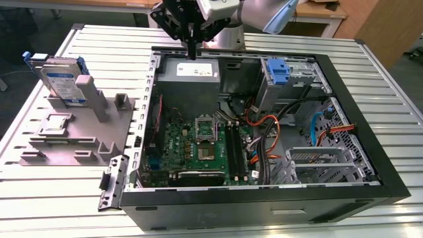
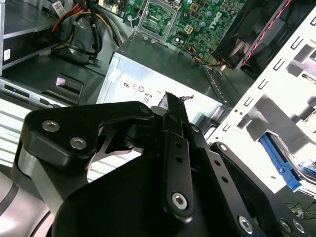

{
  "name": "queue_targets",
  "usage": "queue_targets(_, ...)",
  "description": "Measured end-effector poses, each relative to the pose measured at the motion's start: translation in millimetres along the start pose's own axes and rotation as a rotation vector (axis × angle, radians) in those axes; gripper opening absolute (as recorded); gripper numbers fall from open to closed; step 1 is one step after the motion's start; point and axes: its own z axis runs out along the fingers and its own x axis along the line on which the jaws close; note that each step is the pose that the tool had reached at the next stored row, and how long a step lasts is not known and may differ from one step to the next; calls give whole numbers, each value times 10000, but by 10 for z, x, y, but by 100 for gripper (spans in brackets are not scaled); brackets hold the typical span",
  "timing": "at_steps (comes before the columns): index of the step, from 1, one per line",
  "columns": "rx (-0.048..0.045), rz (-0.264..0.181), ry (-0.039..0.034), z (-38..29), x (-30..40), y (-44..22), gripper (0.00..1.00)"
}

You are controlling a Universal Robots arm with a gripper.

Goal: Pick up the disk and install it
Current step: 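Reach for the disk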

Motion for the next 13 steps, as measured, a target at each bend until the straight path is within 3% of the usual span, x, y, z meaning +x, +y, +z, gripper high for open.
queue_targets(13,0,0,0,2,37,-3,10)
